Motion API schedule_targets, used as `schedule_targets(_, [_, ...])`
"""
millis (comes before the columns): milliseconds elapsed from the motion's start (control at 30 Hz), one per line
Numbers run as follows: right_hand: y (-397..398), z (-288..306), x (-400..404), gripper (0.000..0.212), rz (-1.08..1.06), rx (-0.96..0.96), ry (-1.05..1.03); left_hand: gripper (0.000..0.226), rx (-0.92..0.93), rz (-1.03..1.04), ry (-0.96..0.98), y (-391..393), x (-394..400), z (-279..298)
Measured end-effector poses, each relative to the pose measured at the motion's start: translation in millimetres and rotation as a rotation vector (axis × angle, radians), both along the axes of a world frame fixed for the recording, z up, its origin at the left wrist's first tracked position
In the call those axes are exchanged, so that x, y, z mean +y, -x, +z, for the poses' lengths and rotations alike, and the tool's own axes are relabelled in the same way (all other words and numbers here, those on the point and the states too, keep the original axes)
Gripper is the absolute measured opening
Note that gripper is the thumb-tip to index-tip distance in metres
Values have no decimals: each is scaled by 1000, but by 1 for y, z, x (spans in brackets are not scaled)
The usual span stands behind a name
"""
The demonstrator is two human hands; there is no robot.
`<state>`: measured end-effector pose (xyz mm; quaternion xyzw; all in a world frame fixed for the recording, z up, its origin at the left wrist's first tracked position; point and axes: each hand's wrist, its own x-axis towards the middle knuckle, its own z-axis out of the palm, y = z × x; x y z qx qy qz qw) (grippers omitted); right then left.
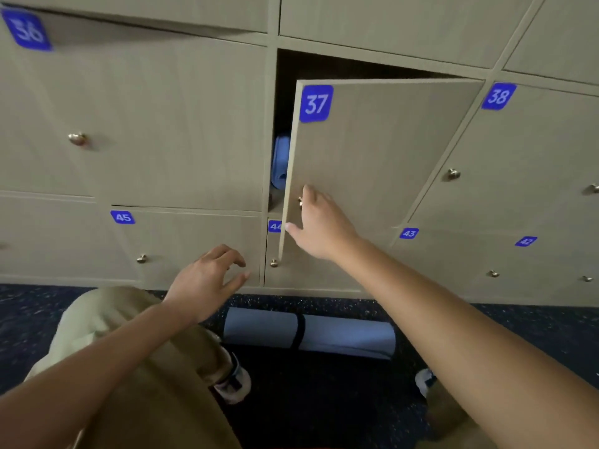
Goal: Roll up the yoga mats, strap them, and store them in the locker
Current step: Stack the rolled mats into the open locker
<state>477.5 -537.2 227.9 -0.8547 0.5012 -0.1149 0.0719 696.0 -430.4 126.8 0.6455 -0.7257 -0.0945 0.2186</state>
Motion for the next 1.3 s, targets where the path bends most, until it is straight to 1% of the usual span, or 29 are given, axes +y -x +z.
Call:
schedule_targets(67, [-19, -3, -25, 75, -6, -21, -23, 31, -4, -8, -35, -1, -3, -6])
schedule_targets(167, [-33, -9, -53, 93, 10, -51, -82, 25, -20, -21, -77, 4, -14, -14])
schedule_targets(367, [-23, -26, -91, 102, 76, -112, -111, 26, -5, -54, -228, 23, -52, -43])
schedule_targets(500, [7, -45, -99, 99, 105, -194, -117, 25, -6, -74, -314, 43, -82, -71])
schedule_targets(667, [68, -77, -101, 93, 84, -211, -180, 27, -49, -122, -404, 79, -113, -114])
schedule_targets(767, [114, -109, -101, 87, 44, -216, -196, 31, -60, -155, -451, 104, -133, -145])
schedule_targets(867, [166, -150, -96, 83, -49, -216, -260, 34, -76, -190, -569, 132, -151, -175])
schedule_targets(967, [218, -193, -95, 81, -117, -212, -346, 42, -99, -220, -690, 162, -168, -213])
schedule_targets(1067, [260, -233, -98, 78, -190, -239, -417, 60, -131, -235, -793, 192, -184, -246])
schedule_targets(1300, [311, -292, -129, 71, -303, -269, -487, 86, -172, -297, -889, 253, -217, -311])
